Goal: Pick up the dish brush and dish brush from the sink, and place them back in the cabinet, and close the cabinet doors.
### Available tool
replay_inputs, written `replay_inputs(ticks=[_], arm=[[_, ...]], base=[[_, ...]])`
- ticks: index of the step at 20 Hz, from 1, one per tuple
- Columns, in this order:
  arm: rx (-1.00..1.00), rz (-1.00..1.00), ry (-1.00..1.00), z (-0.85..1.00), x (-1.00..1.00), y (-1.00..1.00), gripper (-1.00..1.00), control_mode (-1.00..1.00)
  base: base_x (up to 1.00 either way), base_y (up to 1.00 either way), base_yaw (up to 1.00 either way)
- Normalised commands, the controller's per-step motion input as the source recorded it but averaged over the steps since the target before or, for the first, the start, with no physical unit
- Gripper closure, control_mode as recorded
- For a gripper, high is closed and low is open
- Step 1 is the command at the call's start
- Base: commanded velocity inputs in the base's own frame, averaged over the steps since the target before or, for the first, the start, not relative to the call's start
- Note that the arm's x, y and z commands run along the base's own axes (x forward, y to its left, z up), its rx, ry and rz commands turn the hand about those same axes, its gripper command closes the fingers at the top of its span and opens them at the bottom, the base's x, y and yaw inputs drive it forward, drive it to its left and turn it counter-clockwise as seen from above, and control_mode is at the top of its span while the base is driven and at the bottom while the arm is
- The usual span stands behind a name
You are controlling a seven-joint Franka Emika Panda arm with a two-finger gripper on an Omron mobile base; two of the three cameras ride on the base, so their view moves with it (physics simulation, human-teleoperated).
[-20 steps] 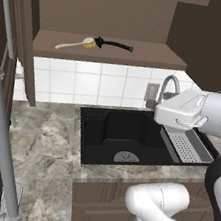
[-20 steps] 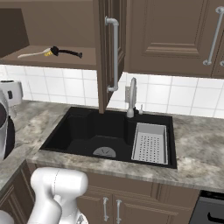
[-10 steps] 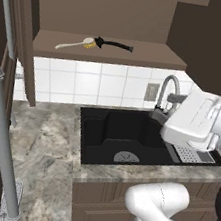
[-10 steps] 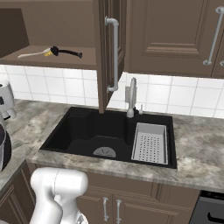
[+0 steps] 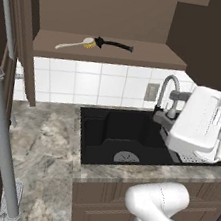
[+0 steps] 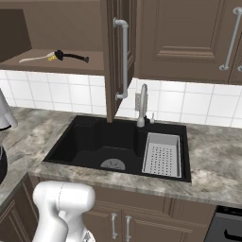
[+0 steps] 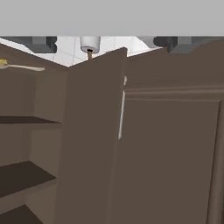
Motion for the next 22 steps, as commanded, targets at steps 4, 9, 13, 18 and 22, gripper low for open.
replay_inputs(ticks=[4,9,13,18,22], arm=[[0.09,0.00,0.00,-0.10,-0.13,0.22,-1.00,-1.00],[0.09,0.00,0.00,-0.14,-0.02,0.23,-1.00,-1.00],[0.10,0.00,0.03,-0.19,0.00,0.25,-1.00,-1.00],[0.08,0.00,0.00,-0.20,0.00,0.21,-1.00,-1.00],[0.08,0.00,0.00,-0.22,0.00,0.21,-1.00,-1.00]], base=[[0.00,0.00,0.00],[0.00,0.00,0.00],[0.00,0.00,0.00],[0.00,0.00,0.00],[0.00,0.00,0.00]])
